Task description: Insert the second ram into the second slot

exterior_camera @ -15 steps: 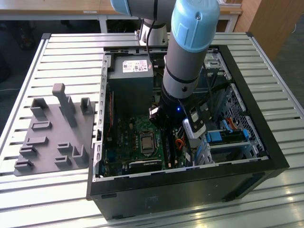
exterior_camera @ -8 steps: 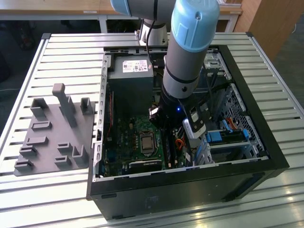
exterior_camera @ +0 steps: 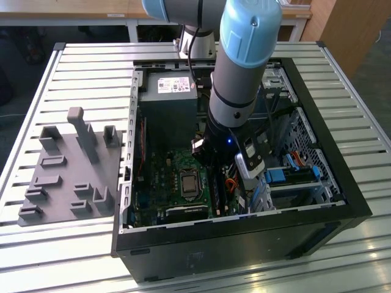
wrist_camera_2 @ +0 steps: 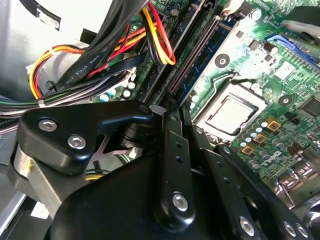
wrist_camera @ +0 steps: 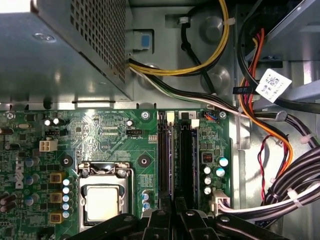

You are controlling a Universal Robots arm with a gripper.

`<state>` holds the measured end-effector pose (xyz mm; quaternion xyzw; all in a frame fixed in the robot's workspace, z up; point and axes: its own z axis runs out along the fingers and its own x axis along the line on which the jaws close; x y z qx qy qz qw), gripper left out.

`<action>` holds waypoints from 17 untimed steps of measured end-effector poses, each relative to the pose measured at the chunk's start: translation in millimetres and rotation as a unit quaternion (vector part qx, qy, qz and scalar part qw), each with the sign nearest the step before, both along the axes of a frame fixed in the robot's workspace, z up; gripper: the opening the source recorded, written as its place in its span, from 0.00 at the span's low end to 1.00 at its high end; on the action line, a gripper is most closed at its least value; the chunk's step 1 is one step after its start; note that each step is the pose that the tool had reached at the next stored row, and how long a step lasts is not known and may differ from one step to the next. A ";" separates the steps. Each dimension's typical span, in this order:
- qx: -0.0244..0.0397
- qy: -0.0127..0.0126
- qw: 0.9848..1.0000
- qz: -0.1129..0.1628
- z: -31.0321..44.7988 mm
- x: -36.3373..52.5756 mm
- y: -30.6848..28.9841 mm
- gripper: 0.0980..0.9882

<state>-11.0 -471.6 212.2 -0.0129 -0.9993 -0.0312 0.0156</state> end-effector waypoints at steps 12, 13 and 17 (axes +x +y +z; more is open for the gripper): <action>0.000 0.000 1.000 0.000 -3.2 0.0 0.0 0.04; 0.000 0.000 1.000 0.000 -3.4 0.0 0.0 0.04; 0.000 0.000 1.000 0.000 -3.5 0.0 0.0 0.06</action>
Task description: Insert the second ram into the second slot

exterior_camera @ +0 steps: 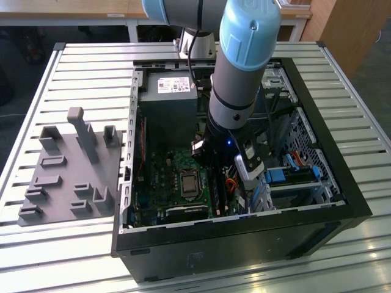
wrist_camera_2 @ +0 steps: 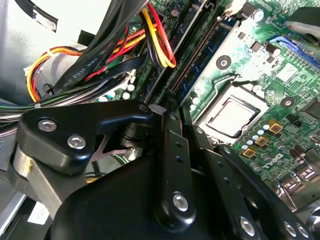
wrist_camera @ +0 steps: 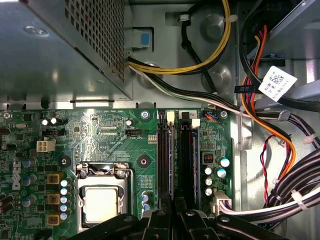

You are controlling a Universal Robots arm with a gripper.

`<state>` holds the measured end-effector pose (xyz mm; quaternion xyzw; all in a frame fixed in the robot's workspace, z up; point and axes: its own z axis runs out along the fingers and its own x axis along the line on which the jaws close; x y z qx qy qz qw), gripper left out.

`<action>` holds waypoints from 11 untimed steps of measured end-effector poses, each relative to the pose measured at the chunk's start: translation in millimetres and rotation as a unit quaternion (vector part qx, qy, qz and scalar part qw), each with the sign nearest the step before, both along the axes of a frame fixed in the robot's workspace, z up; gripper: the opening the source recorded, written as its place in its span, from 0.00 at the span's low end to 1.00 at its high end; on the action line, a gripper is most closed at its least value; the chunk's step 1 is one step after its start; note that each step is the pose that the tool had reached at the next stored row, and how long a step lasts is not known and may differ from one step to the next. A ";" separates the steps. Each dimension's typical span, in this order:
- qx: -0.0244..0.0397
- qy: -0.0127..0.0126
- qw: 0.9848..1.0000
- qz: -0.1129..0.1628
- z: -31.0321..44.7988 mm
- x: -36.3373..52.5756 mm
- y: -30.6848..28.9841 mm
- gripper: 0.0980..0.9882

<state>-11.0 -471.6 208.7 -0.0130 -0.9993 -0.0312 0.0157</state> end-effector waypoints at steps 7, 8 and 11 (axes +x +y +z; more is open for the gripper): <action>0.002 0.000 1.000 0.000 5.5 0.0 0.0 0.12; 0.002 0.000 1.000 0.000 7.8 0.0 0.0 0.12; 0.002 0.000 1.000 0.000 16.8 0.0 0.0 0.12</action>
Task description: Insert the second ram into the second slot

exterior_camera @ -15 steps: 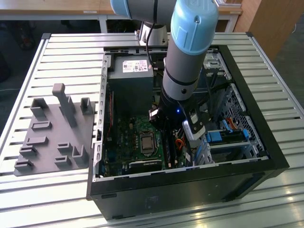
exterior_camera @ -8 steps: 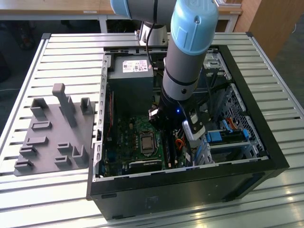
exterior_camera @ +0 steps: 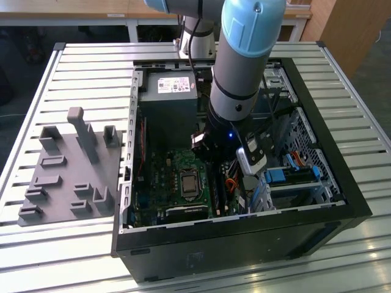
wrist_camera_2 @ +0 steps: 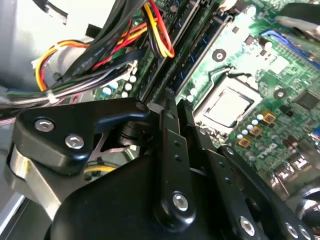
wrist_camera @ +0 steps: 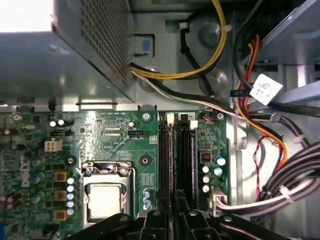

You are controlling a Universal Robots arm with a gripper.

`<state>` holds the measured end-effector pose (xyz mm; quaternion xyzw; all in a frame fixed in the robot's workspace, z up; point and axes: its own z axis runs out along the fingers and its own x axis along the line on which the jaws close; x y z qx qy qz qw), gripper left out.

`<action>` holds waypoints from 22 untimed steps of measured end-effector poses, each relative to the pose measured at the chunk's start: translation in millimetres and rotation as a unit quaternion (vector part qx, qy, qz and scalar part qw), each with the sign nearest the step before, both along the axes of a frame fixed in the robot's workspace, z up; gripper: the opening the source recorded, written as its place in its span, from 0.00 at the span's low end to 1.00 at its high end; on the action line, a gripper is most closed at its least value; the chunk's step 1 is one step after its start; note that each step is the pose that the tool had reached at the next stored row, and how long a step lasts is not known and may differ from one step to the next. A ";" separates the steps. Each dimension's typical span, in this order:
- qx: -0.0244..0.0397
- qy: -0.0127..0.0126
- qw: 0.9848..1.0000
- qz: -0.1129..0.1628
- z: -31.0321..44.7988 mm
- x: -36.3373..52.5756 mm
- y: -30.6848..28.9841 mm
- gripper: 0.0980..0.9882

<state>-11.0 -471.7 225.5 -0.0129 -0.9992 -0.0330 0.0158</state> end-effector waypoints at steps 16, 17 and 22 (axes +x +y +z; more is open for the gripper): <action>-0.001 0.000 1.000 0.000 -1.5 1.6 0.0 0.01; -0.001 0.000 1.000 0.000 -1.8 1.6 0.0 0.01; -0.001 0.000 1.000 0.000 -4.3 1.8 0.0 0.01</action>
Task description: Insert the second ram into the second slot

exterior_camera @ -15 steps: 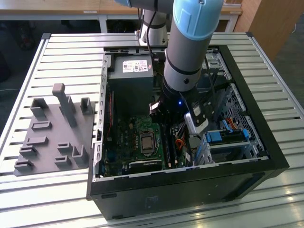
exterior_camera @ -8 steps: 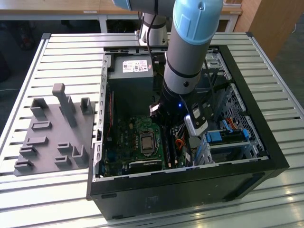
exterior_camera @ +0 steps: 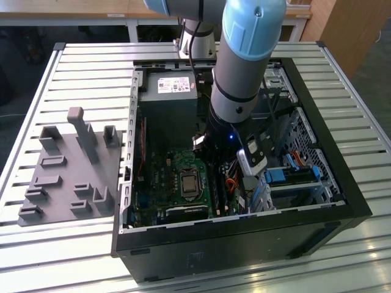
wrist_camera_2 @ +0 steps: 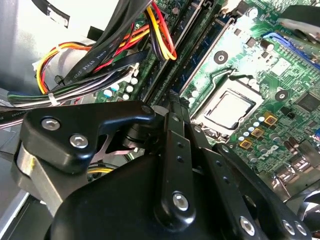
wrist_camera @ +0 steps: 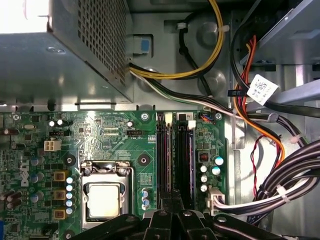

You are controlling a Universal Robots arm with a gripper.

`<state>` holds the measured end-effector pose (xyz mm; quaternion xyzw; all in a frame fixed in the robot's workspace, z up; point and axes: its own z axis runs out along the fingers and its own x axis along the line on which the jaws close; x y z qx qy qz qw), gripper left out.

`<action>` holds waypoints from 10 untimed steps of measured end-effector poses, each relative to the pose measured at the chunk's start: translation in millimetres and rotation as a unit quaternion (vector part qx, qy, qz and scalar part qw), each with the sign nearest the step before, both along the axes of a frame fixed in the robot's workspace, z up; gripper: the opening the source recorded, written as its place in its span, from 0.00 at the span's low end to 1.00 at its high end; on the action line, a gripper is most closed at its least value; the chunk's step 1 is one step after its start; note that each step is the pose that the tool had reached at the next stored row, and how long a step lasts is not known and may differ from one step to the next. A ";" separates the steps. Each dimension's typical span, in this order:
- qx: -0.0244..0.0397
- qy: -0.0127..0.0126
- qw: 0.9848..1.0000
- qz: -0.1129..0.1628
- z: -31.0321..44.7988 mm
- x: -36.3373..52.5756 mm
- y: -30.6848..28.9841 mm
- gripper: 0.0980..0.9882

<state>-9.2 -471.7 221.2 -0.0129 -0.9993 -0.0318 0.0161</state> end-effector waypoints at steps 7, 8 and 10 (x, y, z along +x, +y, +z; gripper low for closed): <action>0.000 0.000 1.000 0.000 -4.6 0.1 -0.1 0.01; 0.000 0.000 1.000 0.000 -5.3 0.1 -0.1 0.01; -0.001 0.000 1.000 0.000 -6.3 0.1 -0.1 0.01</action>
